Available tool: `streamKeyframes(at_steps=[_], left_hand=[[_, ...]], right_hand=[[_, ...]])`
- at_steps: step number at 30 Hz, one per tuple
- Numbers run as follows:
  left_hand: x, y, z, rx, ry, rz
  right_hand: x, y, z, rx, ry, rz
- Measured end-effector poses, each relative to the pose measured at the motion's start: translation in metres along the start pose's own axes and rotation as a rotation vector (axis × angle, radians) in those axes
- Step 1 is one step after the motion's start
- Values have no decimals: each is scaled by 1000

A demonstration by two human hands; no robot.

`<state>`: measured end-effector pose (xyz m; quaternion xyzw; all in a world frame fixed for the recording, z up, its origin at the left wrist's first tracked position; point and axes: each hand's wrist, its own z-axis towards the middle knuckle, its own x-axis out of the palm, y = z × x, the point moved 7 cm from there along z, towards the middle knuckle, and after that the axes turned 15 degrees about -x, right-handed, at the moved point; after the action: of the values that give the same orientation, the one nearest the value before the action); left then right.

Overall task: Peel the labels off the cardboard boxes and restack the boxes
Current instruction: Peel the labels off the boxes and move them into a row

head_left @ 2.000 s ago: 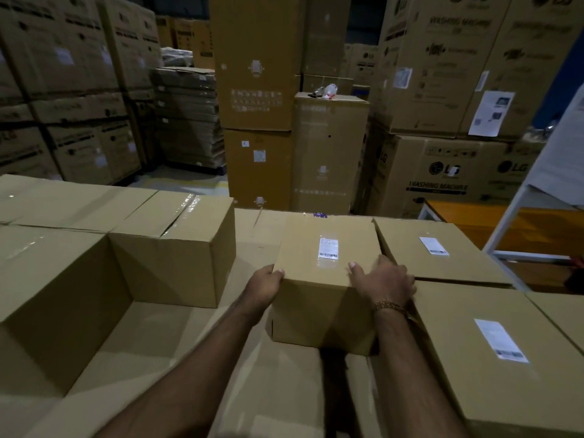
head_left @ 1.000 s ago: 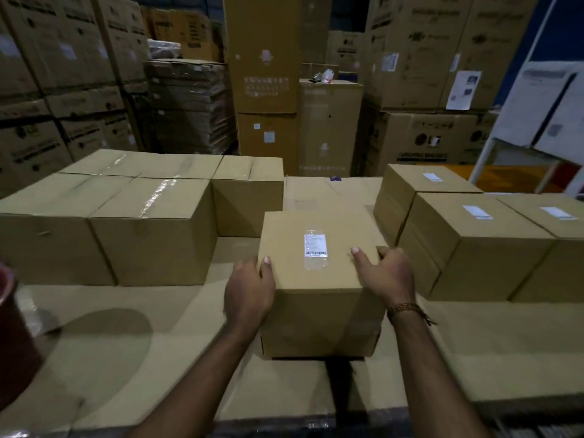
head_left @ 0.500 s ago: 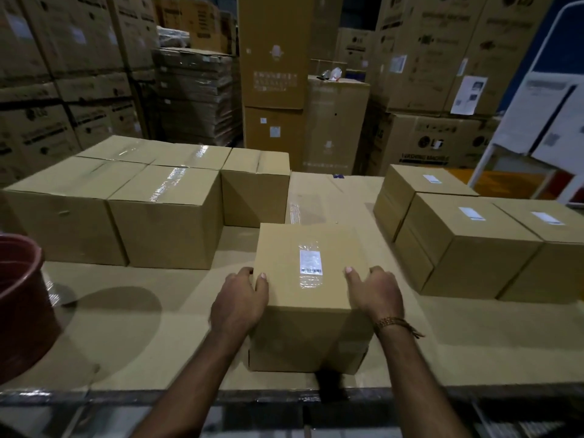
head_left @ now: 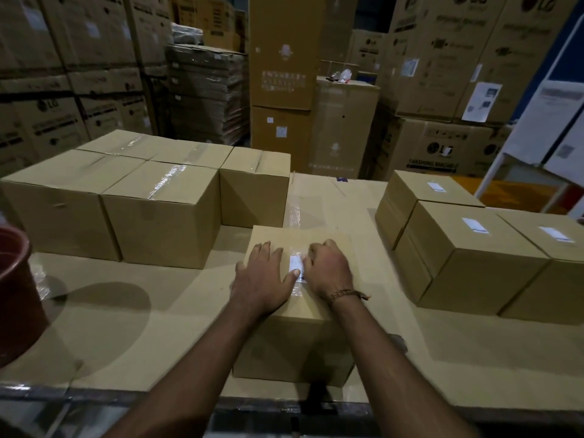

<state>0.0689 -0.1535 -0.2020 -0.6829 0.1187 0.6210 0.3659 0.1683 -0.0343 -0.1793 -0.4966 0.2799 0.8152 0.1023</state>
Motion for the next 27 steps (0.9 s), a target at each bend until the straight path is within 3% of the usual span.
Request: streamKeyframes(at_steps=[8,14,27], left_hand=[[5,4,-2,21,1,18],[8,7,1,29,8,14],[9,8,1,31,22,3]], right_hand=[[6,-18,2,85,-135,126],[8,-26,11,211,-133,180],[13,-29,9,154,-226,159]])
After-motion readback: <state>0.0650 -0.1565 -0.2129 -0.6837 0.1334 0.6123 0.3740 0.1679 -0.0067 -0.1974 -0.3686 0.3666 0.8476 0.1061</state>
